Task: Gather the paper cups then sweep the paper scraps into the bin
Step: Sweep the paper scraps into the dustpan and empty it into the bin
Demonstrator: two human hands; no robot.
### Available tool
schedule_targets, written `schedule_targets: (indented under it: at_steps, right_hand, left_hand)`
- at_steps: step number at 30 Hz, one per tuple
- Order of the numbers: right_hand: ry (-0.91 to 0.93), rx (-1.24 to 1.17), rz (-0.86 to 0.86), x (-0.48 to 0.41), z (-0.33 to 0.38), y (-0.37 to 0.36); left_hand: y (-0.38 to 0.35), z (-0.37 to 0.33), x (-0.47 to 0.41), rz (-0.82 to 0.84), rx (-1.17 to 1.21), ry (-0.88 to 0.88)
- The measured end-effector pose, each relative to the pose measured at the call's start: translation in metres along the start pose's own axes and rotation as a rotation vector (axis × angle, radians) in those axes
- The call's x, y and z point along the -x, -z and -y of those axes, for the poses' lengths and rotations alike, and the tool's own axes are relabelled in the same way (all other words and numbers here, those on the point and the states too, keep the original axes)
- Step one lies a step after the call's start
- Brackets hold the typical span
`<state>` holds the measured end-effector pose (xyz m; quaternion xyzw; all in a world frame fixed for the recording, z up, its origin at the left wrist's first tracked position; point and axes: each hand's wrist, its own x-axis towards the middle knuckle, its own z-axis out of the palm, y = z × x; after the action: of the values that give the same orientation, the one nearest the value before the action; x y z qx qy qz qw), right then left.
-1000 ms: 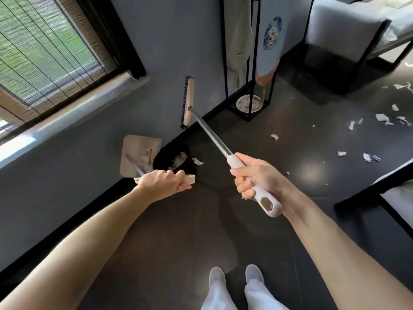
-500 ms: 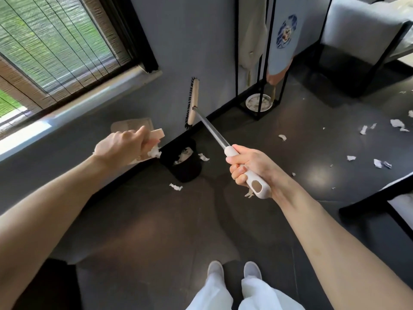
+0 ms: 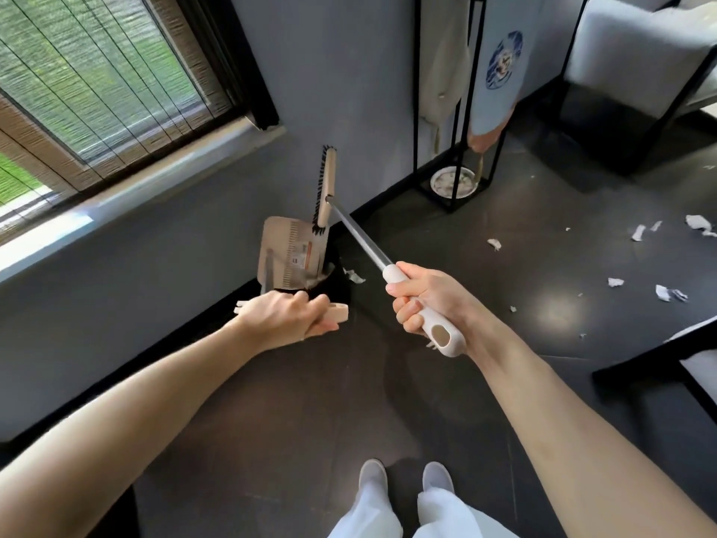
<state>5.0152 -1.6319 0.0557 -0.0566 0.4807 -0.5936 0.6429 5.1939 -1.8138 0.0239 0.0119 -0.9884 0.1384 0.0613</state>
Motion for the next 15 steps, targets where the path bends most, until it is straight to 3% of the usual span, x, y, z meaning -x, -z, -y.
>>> schedule_targets:
  at_steps: [4, 15]
  right_hand:
    - [0.002, 0.016, -0.037, 0.002, -0.003, 0.004]
    - [0.032, -0.008, -0.039, 0.009, -0.001, 0.007]
  left_hand:
    - [0.0, 0.005, -0.007, -0.019, -0.012, -0.079]
    - [0.045, 0.018, 0.005, -0.066, -0.021, -0.018]
